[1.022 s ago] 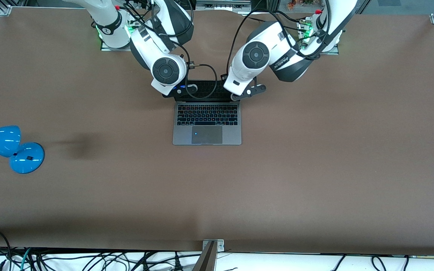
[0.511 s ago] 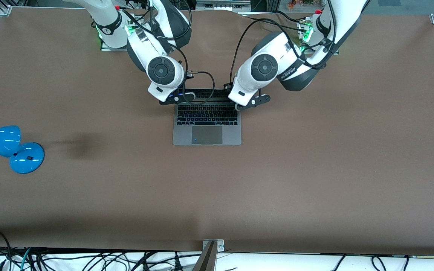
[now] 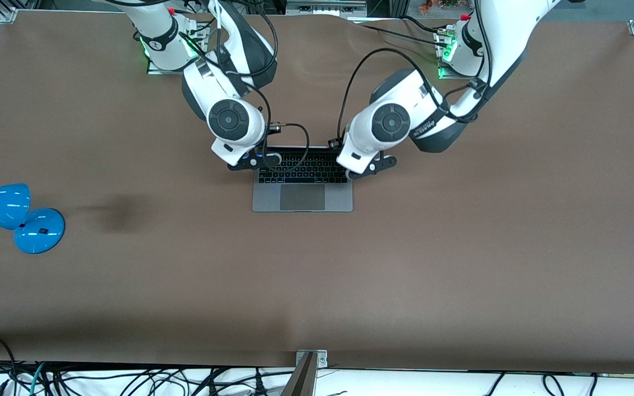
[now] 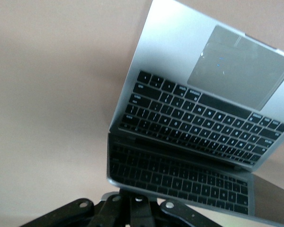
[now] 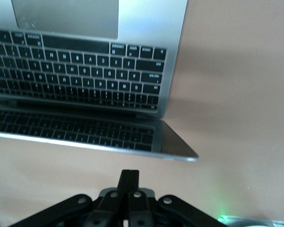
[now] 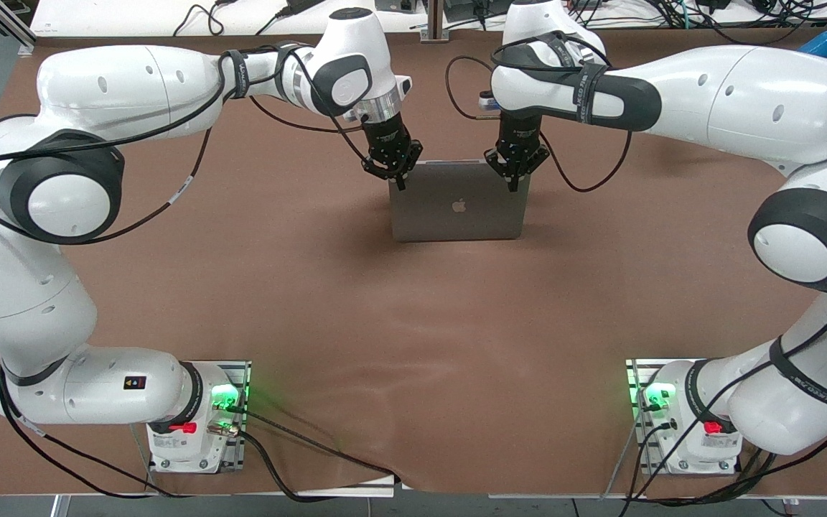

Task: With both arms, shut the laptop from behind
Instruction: 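Push the lid down with both grippers until the laptop closes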

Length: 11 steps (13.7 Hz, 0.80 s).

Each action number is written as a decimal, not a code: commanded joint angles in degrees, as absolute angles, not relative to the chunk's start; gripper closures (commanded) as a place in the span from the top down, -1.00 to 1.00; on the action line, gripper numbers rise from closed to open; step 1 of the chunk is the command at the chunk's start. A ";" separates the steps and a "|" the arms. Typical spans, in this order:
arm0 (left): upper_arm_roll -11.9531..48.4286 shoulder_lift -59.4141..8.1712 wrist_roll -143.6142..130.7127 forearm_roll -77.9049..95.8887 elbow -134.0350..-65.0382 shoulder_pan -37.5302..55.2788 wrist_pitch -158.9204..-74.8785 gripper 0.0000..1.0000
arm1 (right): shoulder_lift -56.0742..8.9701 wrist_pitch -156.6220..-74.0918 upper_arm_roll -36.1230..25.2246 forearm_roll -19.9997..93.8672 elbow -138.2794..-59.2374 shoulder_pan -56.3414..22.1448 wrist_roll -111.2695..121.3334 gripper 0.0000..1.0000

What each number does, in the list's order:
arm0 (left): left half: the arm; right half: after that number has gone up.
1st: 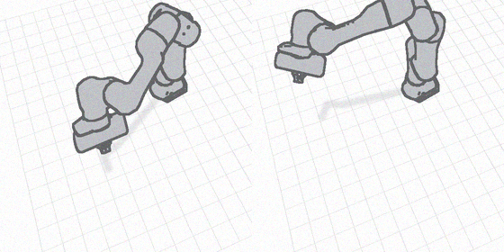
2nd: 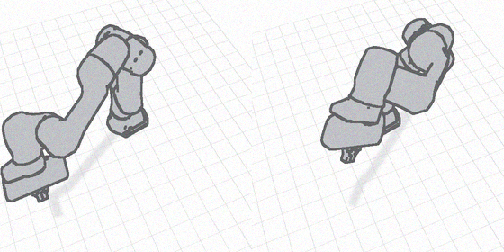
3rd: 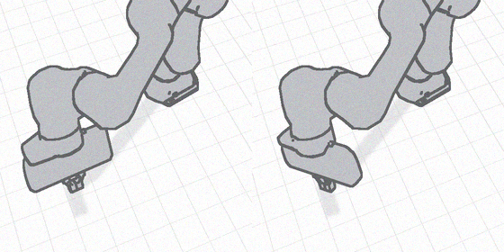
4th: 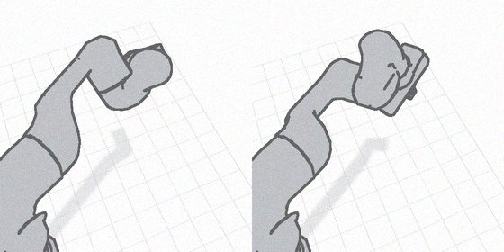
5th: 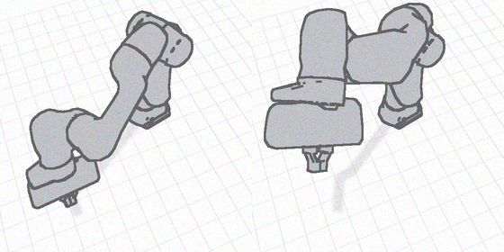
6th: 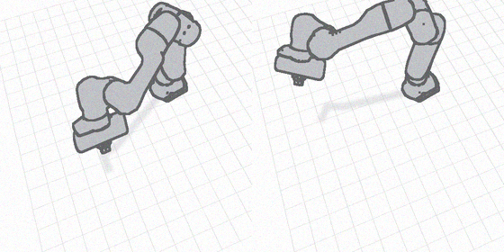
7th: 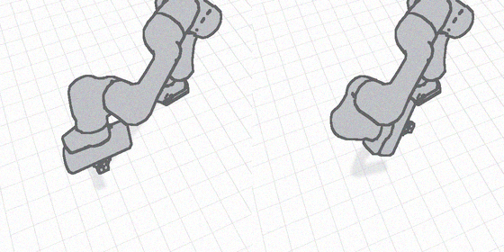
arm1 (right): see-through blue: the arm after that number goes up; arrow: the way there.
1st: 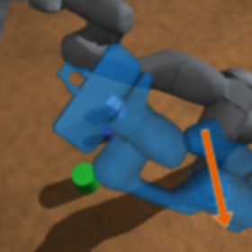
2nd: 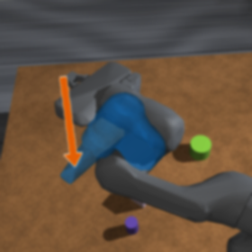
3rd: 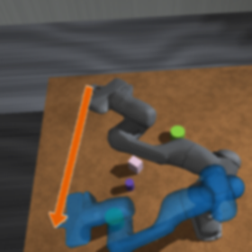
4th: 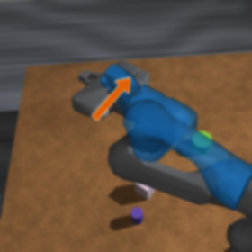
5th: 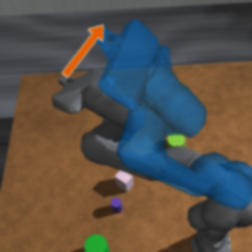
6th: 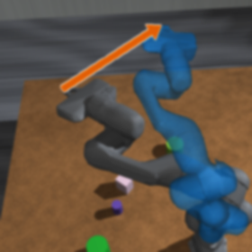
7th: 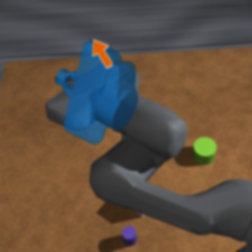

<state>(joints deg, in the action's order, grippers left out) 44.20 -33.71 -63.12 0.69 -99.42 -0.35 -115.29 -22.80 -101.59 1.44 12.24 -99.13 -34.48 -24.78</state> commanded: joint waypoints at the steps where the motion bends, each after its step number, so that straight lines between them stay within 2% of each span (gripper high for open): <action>1: 42.54 -37.35 -62.58 -1.23 -95.98 1.23 -114.96 -1.00 | -26.44 -103.09 1.76 11.34 -95.81 -33.93 -25.31 -1.00; 7: 41.58 -42.71 -63.46 -4.83 -92.64 1.58 -116.45 -1.00 | -31.02 -103.27 1.49 9.84 -91.33 -32.87 -25.31 -1.00; 11: 34.91 -43.94 -63.19 -4.48 -91.85 7.37 -119.00 -1.00 | -34.36 -105.72 1.32 8.97 -89.12 -32.70 -25.31 -1.00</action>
